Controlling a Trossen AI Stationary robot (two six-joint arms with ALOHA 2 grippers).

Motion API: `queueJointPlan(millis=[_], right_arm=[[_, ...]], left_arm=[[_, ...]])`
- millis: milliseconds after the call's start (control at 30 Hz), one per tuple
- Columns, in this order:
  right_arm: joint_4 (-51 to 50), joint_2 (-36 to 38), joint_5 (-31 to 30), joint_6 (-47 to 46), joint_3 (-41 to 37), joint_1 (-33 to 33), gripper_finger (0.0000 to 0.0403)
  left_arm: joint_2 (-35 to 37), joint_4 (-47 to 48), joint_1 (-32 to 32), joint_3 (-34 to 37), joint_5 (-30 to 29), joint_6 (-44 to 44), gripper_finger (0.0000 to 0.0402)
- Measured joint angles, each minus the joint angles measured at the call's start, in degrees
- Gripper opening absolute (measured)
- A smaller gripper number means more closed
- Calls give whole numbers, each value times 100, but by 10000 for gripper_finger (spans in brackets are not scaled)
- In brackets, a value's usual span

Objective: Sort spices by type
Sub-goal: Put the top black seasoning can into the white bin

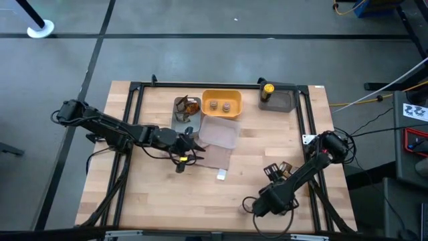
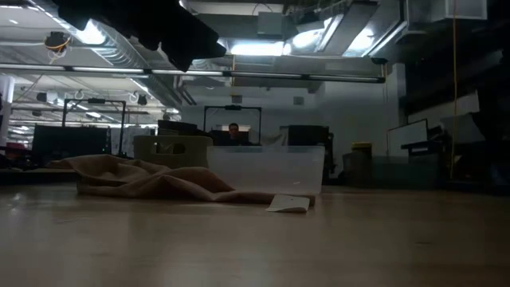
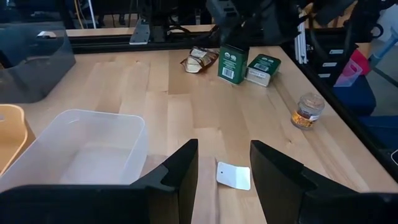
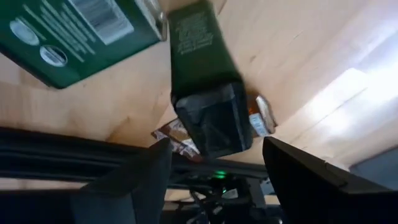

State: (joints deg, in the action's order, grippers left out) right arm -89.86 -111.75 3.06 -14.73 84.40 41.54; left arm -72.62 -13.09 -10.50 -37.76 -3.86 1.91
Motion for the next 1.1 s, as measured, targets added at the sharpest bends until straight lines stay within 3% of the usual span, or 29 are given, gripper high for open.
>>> queueJointPlan(millis=[500, 633, 833, 1100], right_arm=[[1268, -4, 47, 0, -651, 0, 247], [1269, -4, 47, -32, -651, 0, 213], [1269, -4, 69, -107, -651, -152, 123], [1220, -15, 48, 147, -571, -909, 122]], left_arm=[[0, -1, 0, 0, 0, 0, 130], [0, 0, 0, 0, 0, 0, 130], [0, 0, 0, 0, 0, 48, 130], [0, 1, 0, 0, 0, 73, 130]])
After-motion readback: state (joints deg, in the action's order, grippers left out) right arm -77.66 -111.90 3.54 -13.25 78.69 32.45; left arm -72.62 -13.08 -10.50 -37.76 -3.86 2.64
